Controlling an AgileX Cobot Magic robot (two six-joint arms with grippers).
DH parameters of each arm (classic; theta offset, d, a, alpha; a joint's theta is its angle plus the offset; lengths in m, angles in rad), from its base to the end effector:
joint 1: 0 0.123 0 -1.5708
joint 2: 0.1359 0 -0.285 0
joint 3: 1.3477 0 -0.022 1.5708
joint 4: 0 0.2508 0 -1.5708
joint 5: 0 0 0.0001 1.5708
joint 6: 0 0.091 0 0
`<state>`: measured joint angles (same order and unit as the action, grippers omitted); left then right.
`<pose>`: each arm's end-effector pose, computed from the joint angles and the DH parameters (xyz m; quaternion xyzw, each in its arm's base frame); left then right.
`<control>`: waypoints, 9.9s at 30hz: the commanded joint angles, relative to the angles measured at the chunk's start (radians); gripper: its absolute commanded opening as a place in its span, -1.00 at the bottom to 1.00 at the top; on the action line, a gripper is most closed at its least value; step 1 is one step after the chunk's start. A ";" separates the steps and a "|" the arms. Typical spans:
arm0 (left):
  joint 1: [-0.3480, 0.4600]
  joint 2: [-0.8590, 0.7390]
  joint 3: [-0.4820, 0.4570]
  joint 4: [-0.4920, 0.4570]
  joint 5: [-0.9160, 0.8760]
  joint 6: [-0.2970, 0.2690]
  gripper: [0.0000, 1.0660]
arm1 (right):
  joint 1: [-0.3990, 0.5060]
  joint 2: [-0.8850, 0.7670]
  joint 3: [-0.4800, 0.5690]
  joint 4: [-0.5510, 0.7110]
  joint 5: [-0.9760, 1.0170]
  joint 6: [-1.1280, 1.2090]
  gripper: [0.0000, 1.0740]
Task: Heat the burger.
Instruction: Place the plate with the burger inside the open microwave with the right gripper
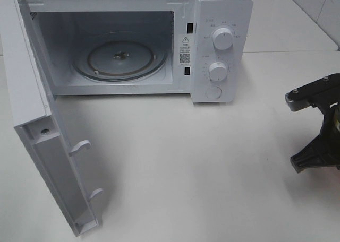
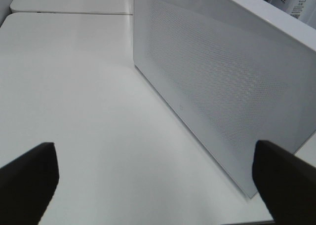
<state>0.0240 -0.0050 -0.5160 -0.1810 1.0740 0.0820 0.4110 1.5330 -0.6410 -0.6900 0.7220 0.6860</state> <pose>-0.0084 -0.0146 0.2817 0.0296 0.8472 -0.0624 0.5267 0.2275 0.0573 0.1598 -0.1175 0.9661 -0.1847 0.1371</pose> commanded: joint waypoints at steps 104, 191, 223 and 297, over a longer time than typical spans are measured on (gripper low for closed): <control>-0.004 -0.017 0.002 0.000 -0.009 -0.003 0.88 | 0.735 -0.206 0.074 -0.188 -0.009 -0.461 -1.00; -0.004 -0.017 0.002 0.000 -0.009 -0.003 0.88 | 0.265 -0.206 0.074 0.718 -0.498 -2.152 -1.00; -0.004 -0.017 0.002 0.000 -0.009 -0.003 0.88 | 0.308 -0.098 -0.021 0.620 -0.628 -1.975 -1.00; -0.004 -0.017 0.002 0.000 -0.009 -0.003 0.88 | 0.342 0.437 -0.680 0.617 -0.472 -1.831 -1.00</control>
<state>0.0240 -0.0050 -0.5160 -0.1800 1.0730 0.0820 0.7540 1.9700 -1.2810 -0.0590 0.2930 -1.1530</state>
